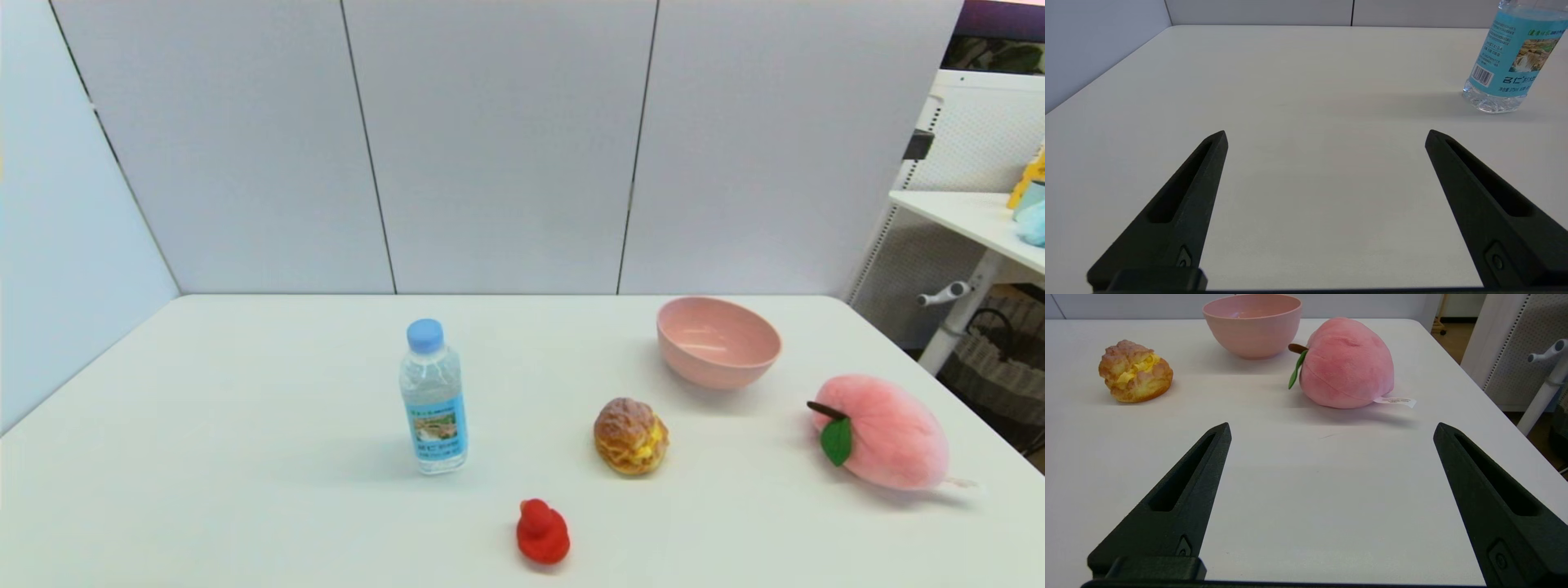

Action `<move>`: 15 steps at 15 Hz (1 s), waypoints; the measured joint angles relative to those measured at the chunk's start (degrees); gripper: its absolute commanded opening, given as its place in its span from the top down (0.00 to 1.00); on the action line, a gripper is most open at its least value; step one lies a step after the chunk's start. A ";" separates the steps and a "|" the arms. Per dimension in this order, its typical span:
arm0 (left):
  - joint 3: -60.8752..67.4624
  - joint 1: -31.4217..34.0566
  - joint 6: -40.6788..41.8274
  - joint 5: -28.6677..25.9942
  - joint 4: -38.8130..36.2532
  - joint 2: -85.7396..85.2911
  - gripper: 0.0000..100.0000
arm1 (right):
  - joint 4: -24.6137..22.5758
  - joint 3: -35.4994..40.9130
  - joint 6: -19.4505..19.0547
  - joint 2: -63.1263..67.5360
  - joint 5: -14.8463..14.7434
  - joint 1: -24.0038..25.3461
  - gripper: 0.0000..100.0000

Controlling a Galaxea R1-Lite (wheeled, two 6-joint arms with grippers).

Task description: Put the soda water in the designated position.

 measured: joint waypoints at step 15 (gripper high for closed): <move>0.00 0.00 0.00 0.02 -0.02 0.00 0.00 | 0.46 -4.43 -0.26 4.25 0.57 0.02 0.00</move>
